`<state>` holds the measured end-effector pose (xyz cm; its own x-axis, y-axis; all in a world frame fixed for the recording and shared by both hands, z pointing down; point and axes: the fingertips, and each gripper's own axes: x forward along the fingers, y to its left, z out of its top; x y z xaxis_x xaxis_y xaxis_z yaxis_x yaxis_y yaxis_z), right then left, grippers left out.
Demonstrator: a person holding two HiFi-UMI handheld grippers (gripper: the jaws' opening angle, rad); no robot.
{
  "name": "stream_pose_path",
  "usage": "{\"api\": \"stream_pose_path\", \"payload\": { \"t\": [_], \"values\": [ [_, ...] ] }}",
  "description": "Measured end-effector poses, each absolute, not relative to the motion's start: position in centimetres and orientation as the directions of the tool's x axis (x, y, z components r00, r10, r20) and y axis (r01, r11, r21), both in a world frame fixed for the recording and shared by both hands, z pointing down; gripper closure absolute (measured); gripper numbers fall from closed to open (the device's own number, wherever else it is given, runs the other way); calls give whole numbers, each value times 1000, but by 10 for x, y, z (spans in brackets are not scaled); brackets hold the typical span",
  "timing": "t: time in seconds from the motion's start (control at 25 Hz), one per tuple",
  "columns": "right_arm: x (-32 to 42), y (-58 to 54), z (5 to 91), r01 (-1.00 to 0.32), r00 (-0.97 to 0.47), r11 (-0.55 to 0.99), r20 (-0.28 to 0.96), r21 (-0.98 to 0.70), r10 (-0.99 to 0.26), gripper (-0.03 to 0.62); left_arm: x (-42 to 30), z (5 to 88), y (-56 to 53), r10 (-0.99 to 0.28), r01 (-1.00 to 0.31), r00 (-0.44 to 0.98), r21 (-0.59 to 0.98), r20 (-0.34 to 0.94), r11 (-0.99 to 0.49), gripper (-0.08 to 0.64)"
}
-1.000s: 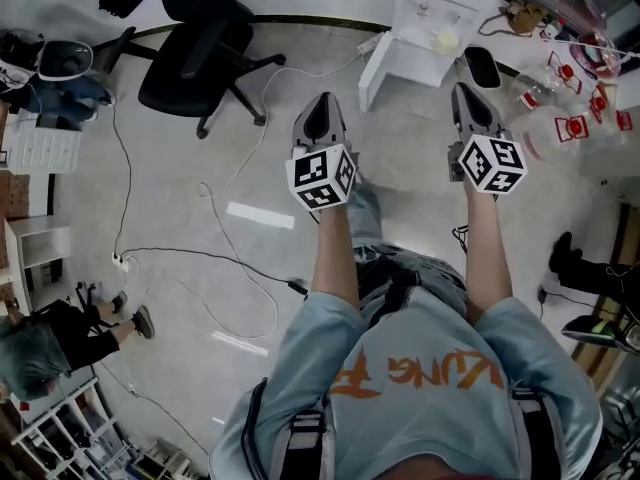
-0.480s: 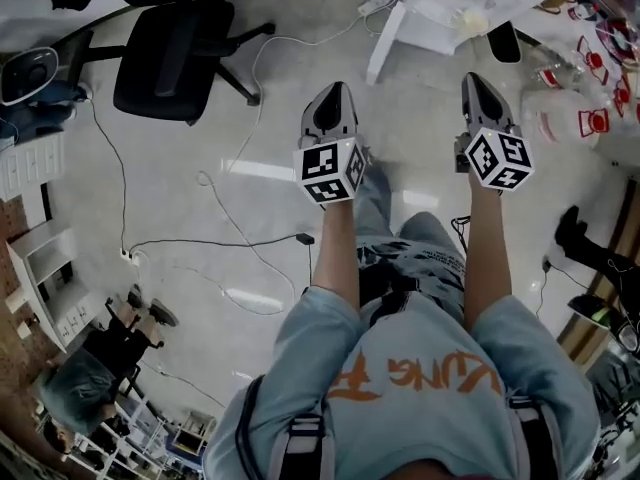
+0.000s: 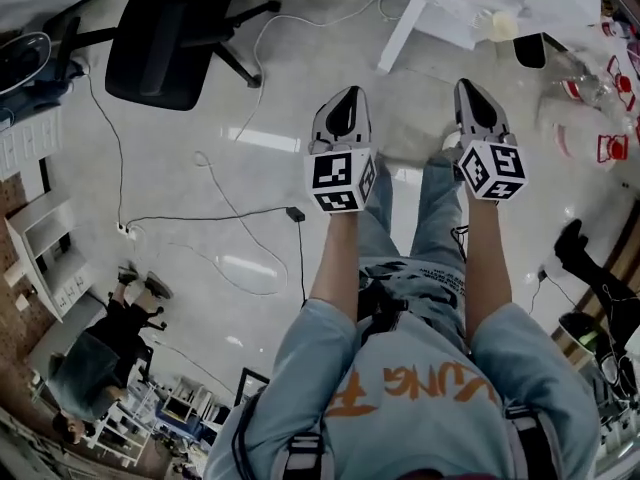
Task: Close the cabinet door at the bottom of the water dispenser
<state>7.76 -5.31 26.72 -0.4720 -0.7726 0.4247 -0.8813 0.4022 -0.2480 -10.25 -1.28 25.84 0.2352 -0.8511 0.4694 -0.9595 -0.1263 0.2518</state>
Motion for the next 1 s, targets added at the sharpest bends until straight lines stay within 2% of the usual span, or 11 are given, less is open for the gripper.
{"api": "stream_pose_path", "payload": {
  "t": [0.2,0.68,1.0],
  "values": [
    [65,-71,313,-867,-498,421,451,-266,-741,561,-107,290,-11,-864,-976,138,216,484,-35,549],
    [55,-61,408,-867,-494,451,493,-213,-716,561,-106,391,-19,-840,-974,183,211,511,-84,549],
    [39,-37,466,-854,-500,484,560,-192,-661,561,-111,455,-4,-820,-966,183,254,543,-48,549]
  ]
}}
